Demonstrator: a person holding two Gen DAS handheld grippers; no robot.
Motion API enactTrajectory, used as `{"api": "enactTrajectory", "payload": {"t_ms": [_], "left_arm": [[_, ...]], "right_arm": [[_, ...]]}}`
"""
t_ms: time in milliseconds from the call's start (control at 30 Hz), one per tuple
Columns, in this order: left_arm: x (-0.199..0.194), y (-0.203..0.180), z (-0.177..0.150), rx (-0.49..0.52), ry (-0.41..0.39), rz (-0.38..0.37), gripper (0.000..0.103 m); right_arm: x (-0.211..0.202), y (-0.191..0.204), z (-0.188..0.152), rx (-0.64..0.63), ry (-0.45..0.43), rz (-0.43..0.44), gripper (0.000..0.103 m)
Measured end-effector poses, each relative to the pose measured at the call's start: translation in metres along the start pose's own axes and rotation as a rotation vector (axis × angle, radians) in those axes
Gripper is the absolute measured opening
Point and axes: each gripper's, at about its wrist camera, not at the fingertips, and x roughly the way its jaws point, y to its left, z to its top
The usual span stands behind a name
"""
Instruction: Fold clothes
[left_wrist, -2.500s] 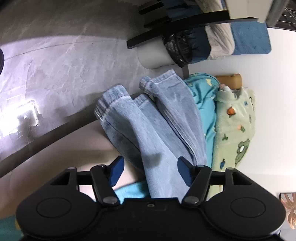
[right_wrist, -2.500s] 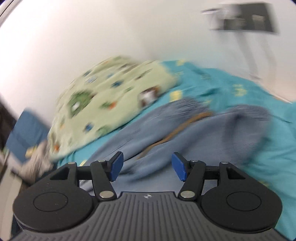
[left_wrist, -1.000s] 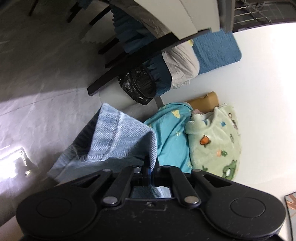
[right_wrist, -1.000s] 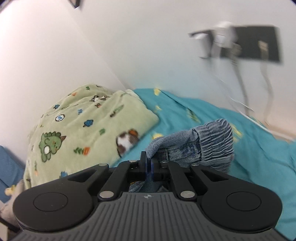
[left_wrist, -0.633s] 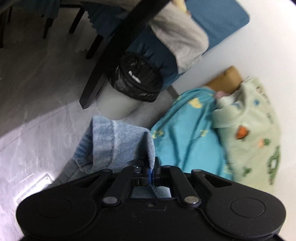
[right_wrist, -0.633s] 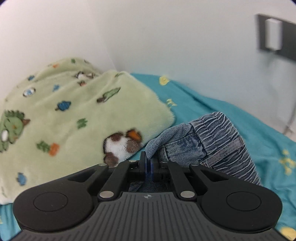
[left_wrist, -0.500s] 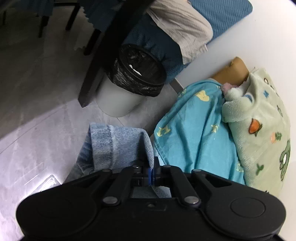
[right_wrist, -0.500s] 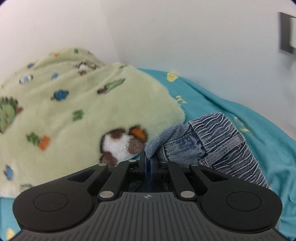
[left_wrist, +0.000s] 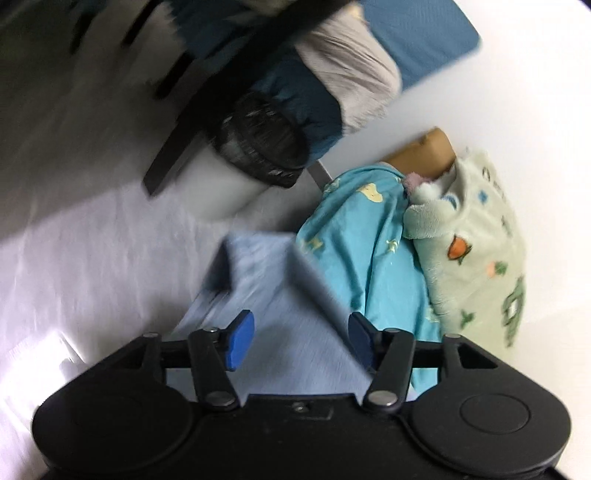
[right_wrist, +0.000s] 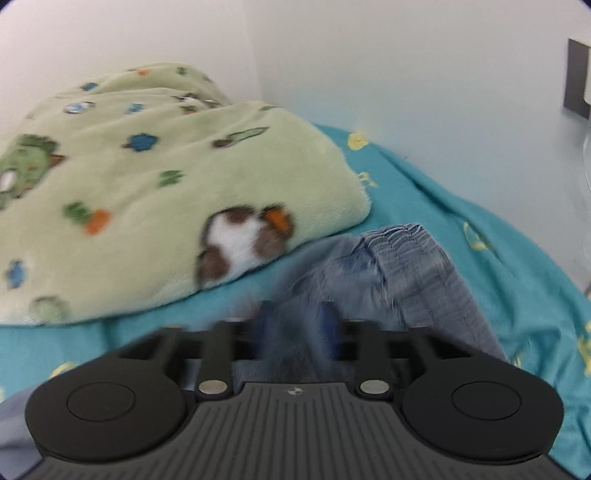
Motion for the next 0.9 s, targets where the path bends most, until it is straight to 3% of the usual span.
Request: {"api": "enactTrajectory", "payload": {"t_ms": [233, 500, 767, 900], "left_arm": [[-0.041, 0.077, -0.041, -0.270, 0.065, -0.104, 0.054], [-0.028, 0.132, -0.063, -0.524, 0.082, -0.162, 0.056], [0.018, 0.154, -0.064, -0.633, 0.081, -0.161, 0.056], [0.034, 0.152, -0.051, -0.589, 0.062, -0.152, 0.055]], "right_arm": [[-0.079, 0.005, -0.047, -0.048, 0.032, 0.062, 0.054], [-0.154, 0.027, -0.118, -0.001, 0.140, 0.219, 0.055], [-0.181, 0.048, -0.143, 0.029, 0.171, 0.247, 0.058], [-0.176, 0.054, -0.155, 0.071, 0.198, 0.259, 0.058]]}}
